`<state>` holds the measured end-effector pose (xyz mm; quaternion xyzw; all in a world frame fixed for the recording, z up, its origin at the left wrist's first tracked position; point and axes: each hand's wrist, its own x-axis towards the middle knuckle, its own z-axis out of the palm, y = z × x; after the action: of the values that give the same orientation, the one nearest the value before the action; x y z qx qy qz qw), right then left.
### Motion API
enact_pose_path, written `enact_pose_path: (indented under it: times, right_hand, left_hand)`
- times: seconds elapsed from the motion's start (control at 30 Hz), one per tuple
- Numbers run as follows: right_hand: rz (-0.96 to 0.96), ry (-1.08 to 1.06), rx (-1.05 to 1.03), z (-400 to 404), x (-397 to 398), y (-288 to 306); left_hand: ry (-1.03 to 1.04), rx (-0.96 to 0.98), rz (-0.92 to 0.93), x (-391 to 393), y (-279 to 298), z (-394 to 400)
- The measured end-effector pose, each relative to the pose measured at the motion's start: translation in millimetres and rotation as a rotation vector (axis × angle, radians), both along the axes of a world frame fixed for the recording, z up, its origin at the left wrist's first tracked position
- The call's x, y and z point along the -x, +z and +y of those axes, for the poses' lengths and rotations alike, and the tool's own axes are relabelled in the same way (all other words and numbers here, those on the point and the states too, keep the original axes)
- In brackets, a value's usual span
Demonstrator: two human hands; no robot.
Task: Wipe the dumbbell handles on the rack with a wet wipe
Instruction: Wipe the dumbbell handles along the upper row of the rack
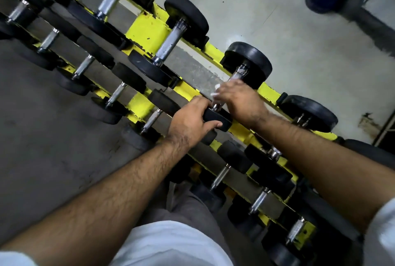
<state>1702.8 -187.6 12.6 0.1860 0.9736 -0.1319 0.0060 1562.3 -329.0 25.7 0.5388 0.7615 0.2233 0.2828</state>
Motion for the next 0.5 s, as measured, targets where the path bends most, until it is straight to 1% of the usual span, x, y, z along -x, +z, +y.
enact_pose_path:
  times: [0.03,0.07,0.1,0.13,0.2,0.23,0.27,0.33,0.37,0.4,0.5]
  right_hand:
    - [-0.024,0.117,0.045,-5.7,0.0,0.1]
    - [-0.046,0.178,0.066,-3.8,-0.2,3.4]
    - [-0.055,0.161,0.052,4.1,-0.3,6.4]
    - [-0.051,0.064,0.017,15.0,-0.6,6.3]
    - [-0.059,-0.201,-0.018,23.5,-0.1,9.3]
    - [-0.076,-0.243,-0.036,18.5,3.1,10.4]
    - [-0.096,-0.188,-0.021,7.5,6.7,11.8]
    - [-0.116,0.046,0.065,-10.6,5.2,9.3]
    - [-0.118,0.109,0.081,-8.4,2.5,11.1]
    - [-0.125,0.089,0.068,0.8,-0.5,12.6]
    - [-0.126,-0.254,-0.041,22.5,0.2,15.0]
  left_hand:
    - [-0.006,-0.001,0.007,-1.1,-0.9,0.2]
    - [-0.014,-0.008,0.012,-2.0,-1.4,0.2]
    - [-0.023,-0.017,0.024,-2.3,-2.1,-0.3]
    - [-0.036,-0.030,0.040,-1.8,-3.8,-1.2]
    - [-0.080,-0.057,0.045,0.7,-4.9,-2.9]
    - [-0.107,-0.067,0.032,4.5,-3.9,-3.1]
    - [-0.135,-0.068,0.014,9.4,-3.3,-3.3]
    - [-0.168,-0.048,-0.063,22.1,-2.7,-0.8]
    - [-0.173,-0.018,-0.121,29.2,-3.6,1.5]
    - [-0.180,0.019,-0.172,35.9,-3.2,4.7]
    - [-0.233,0.092,-0.243,51.4,-6.5,15.2]
